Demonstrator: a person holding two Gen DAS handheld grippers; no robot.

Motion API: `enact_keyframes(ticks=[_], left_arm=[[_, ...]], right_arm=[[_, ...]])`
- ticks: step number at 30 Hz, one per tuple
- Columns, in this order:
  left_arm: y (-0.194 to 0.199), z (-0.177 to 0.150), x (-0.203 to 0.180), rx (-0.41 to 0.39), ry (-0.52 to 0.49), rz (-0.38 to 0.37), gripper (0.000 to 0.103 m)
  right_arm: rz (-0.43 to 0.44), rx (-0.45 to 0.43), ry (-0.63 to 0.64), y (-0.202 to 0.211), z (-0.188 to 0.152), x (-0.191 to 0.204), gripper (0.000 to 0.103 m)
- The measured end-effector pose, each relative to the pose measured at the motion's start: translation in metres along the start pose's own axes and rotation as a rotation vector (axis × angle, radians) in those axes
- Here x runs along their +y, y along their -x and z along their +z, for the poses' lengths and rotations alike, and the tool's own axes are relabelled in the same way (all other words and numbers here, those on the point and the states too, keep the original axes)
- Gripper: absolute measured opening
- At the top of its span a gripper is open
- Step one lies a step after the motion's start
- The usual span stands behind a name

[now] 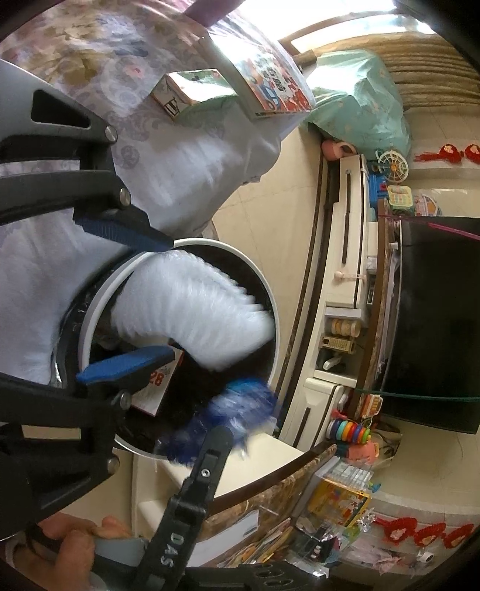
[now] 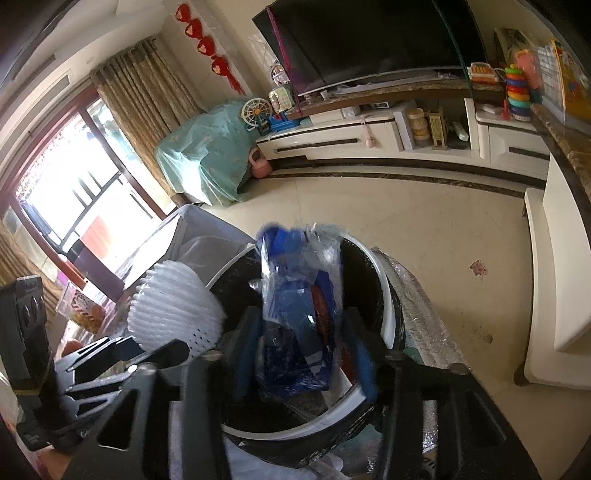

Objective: Collect trash

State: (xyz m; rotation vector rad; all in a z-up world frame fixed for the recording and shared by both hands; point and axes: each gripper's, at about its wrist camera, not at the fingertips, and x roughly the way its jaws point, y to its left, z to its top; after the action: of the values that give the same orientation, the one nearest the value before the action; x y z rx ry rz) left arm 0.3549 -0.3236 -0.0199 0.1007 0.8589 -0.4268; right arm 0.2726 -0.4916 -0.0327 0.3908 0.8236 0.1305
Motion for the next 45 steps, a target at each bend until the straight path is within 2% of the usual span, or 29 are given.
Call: enact_keyframes(ticks=[1,3,8,13,16,22,27,32,36,39,41,45], left_arm=[[0.0,0.001,0.0,0.002,-0.001,0.0,0.061],[0.001,0.001,0.0,0.003,0.001,0.013,0.069],[0.014,-0.01,0.007,-0.013,0.027,0.025,0.069],[0.046,-0.045,0.019,-0.081,0.095,0.013,0.07],[0.07,-0.072,0.027,-0.136,0.141,0.012,0.078],[0.114,-0.125,0.04,-0.219,0.201,0.043,0.084],[0.148,-0.161,0.043,-0.301,0.216,0.095,0.085],[0.186,-0.19,0.035,-0.409,0.184,0.178,0.087],[0.218,-0.207,0.025,-0.521,0.159,0.245,0.103],[0.227,-0.22,0.02,-0.56,0.166,0.278,0.103],[0.228,-0.229,0.02,-0.559,0.173,0.297,0.103],[0.223,-0.238,0.017,-0.548,0.177,0.333,0.103]], right_arm=[[0.004,-0.003,-0.007,0.001,0.001,-0.001,0.071],[0.005,-0.013,-0.012,0.004,0.002,-0.001,0.074],[0.021,-0.035,-0.023,0.015,0.0,0.001,0.077],[0.037,-0.081,-0.02,0.036,-0.014,0.013,0.088],[0.039,-0.113,-0.01,0.049,-0.029,0.025,0.091],[0.022,-0.183,0.015,0.071,-0.072,0.05,0.101],[-0.031,-0.26,0.061,0.086,-0.101,0.066,0.102],[-0.084,-0.343,0.13,0.103,-0.11,0.084,0.102],[-0.116,-0.477,0.218,0.132,-0.116,0.108,0.103],[-0.136,-0.604,0.286,0.151,-0.125,0.123,0.103],[-0.155,-0.608,0.294,0.15,-0.129,0.126,0.103],[-0.145,-0.553,0.261,0.132,-0.134,0.122,0.103]])
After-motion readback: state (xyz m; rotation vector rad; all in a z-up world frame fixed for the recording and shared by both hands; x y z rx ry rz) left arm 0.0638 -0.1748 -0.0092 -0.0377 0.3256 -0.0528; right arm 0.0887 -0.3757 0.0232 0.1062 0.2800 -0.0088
